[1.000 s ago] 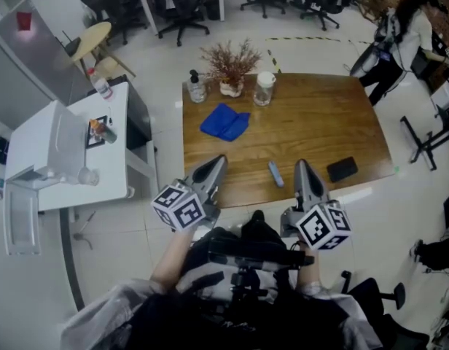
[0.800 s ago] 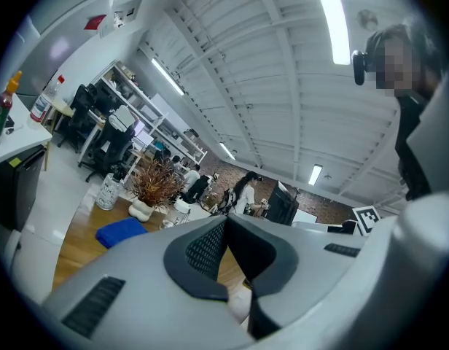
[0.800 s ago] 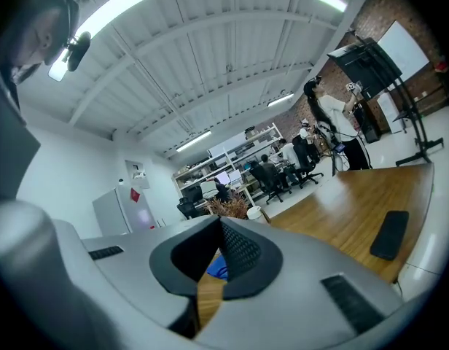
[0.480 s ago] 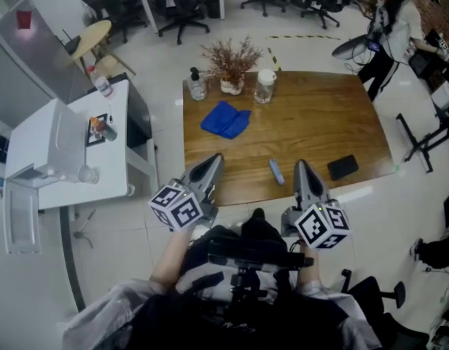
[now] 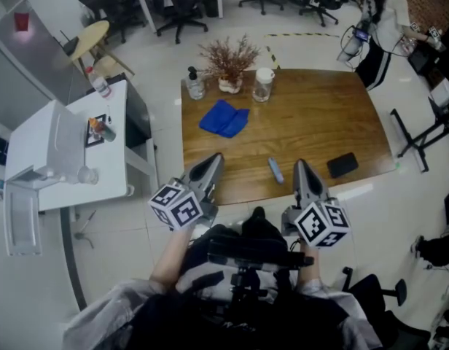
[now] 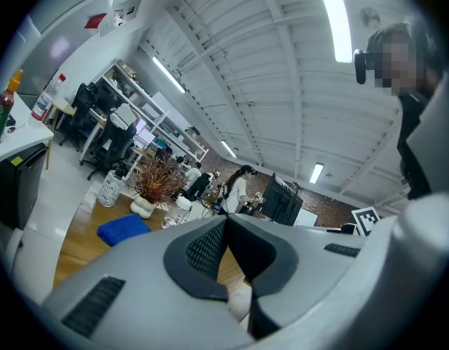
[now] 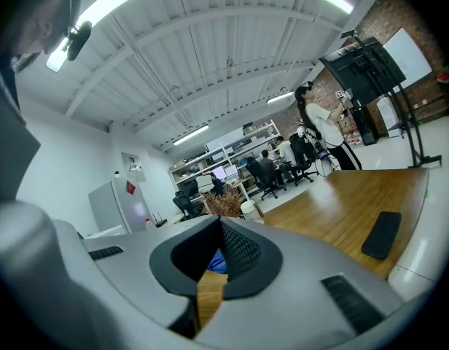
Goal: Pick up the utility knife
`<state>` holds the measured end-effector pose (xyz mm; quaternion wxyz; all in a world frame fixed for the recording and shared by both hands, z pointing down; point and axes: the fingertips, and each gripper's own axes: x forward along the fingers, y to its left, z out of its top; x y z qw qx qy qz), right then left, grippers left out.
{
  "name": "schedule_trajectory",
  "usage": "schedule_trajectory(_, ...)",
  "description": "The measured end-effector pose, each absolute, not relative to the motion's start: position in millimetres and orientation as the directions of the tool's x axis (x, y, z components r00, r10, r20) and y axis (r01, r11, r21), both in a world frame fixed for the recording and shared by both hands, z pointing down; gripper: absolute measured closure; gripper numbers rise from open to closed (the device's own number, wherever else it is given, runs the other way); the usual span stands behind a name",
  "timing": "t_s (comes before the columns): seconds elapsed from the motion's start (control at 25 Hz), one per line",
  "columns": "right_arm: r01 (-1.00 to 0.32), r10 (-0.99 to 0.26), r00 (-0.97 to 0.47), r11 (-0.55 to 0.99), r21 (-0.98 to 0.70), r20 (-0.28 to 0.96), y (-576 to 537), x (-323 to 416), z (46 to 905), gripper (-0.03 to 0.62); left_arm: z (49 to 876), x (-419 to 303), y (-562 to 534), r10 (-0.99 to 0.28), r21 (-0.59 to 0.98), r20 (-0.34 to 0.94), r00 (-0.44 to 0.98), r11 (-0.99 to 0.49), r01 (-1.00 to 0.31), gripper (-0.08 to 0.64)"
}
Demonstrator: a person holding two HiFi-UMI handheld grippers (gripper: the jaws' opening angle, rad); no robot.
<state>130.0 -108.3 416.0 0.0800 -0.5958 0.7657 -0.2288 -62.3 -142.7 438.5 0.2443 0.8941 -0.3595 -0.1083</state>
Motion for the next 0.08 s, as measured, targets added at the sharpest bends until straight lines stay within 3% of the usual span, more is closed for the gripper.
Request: schedule_trajectory(0.08, -0.876, -0.949, -0.278, 0.186, -0.445, 0.15, -109.0, 130.0, 415.9, 0.581, 439.7, -62.3, -143.1, -0.697, 0.514, -0.011, 0.717, -0.619, -0.593, 0.557)
